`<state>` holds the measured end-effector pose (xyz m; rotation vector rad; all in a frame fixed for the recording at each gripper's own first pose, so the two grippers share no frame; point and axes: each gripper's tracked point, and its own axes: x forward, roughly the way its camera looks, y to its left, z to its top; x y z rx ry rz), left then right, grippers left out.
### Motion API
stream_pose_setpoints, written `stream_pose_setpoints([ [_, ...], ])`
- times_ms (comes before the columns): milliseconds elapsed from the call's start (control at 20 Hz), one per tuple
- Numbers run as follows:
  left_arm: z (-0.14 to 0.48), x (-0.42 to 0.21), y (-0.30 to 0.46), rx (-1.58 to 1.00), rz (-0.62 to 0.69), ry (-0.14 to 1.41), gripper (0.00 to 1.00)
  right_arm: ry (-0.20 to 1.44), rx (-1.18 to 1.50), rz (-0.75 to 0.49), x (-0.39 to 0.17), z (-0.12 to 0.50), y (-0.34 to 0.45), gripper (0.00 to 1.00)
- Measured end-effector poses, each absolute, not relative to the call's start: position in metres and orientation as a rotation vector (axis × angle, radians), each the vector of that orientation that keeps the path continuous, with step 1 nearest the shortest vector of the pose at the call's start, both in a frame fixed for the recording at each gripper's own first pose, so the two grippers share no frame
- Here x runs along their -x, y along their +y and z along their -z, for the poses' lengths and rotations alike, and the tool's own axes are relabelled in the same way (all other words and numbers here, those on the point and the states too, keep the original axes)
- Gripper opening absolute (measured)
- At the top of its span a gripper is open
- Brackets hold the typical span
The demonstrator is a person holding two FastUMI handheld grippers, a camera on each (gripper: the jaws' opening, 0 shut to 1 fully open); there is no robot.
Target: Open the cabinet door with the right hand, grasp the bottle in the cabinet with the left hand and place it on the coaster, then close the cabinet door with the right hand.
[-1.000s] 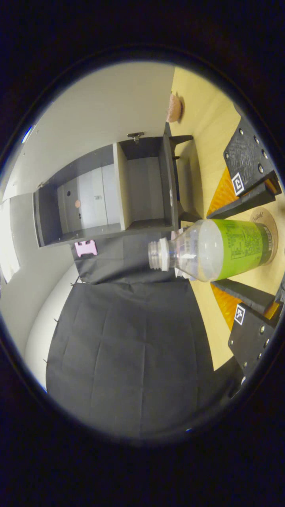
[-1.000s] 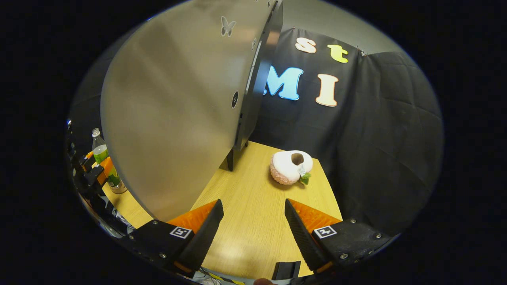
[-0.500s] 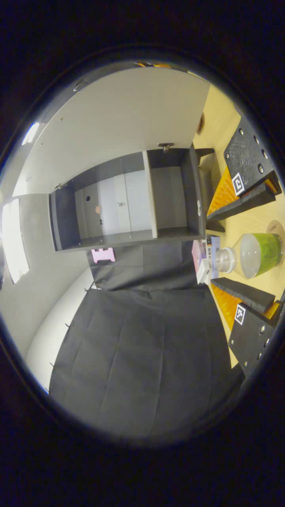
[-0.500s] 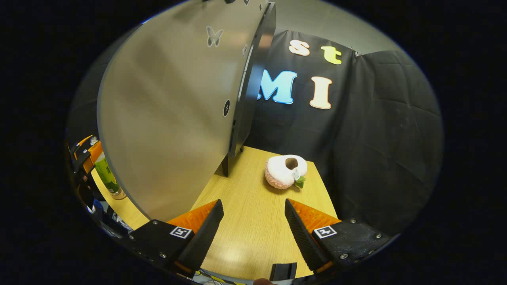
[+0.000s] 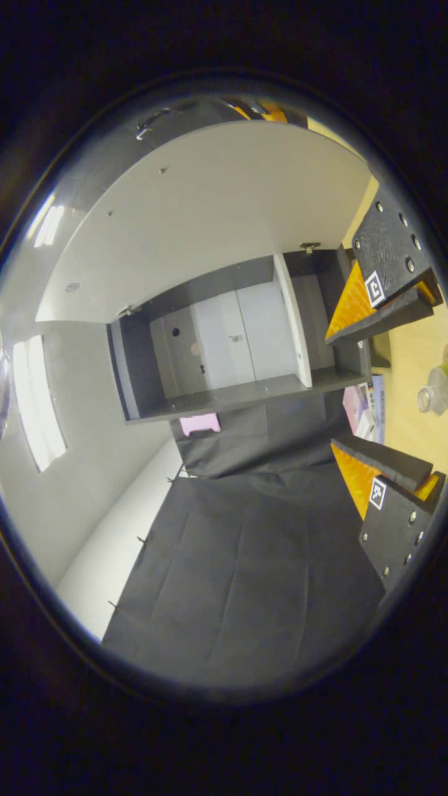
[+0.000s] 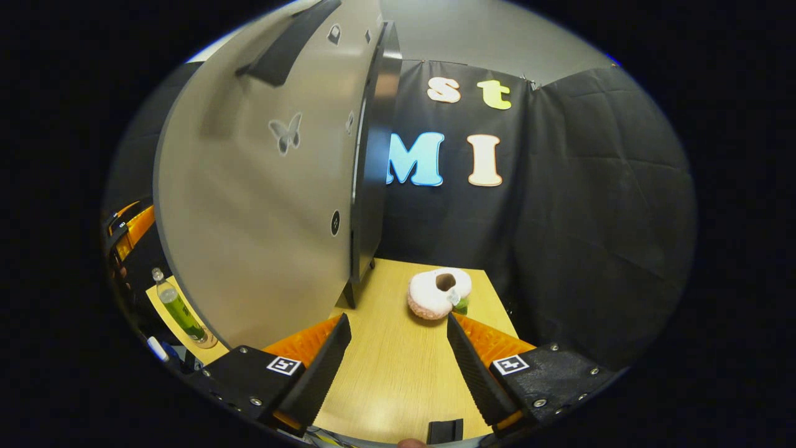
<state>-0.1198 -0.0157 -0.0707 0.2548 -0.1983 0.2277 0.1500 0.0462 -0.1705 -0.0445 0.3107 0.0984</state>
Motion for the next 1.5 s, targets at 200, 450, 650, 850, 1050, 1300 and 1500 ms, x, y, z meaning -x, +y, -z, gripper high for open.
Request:
stream_pose_setpoints([
  [200,0.04,0.12,-0.032,-0.145,-0.194,-0.139,0.83,0.282,0.038,-0.122,-0.147,0.131,0.033,0.96],
  [450,0.004,0.123,-0.036,-0.115,-0.2,-0.051,0.83,0.191,-0.092,-0.162,-0.152,0.052,0.031,0.95],
  [650,-0.009,0.13,-0.037,-0.127,-0.228,0.033,0.83,0.164,-0.225,-0.282,-0.145,-0.004,0.054,0.95],
  [850,-0.005,0.122,-0.046,-0.066,-0.18,0.064,0.83,0.127,-0.197,-0.336,-0.127,-0.031,0.075,0.95],
  [1050,-0.012,0.118,-0.05,-0.103,-0.124,0.06,0.83,0.136,-0.147,-0.299,-0.119,-0.029,0.083,0.94],
  [1300,-0.022,0.099,-0.059,-0.125,-0.038,0.033,0.83,0.15,-0.153,-0.278,-0.115,-0.031,0.098,0.94],
  [1500,-0.023,0.092,-0.061,-0.107,0.013,0.025,0.83,0.152,-0.148,-0.284,-0.114,-0.03,0.12,0.94],
])
